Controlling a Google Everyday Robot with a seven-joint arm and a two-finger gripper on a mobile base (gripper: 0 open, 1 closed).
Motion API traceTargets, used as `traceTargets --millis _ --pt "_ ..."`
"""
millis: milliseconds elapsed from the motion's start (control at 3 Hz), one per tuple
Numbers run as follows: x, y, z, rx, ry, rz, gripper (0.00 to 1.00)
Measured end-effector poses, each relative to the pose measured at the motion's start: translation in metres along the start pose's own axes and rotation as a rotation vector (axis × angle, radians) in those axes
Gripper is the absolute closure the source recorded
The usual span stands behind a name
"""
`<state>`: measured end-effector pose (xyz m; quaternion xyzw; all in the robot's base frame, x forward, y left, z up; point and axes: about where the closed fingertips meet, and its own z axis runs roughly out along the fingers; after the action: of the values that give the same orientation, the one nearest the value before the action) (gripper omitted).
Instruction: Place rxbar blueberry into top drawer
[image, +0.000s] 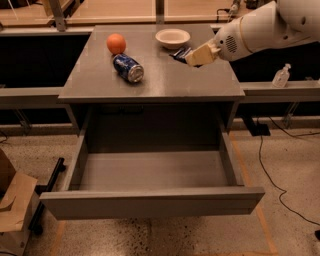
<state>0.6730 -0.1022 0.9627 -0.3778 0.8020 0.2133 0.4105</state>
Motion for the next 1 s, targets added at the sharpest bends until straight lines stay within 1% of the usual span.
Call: traceTargets --millis 333,667,1000 --pt "0.015 0.028 0.012 -0.082 -0.008 -0.012 1.00" --pt "0.028 0.068 0.024 -0.162 -0.040 -0.052 1.00" --pt "0.055 0.109 0.049 -0.250 -0.033 -0.081 1.00"
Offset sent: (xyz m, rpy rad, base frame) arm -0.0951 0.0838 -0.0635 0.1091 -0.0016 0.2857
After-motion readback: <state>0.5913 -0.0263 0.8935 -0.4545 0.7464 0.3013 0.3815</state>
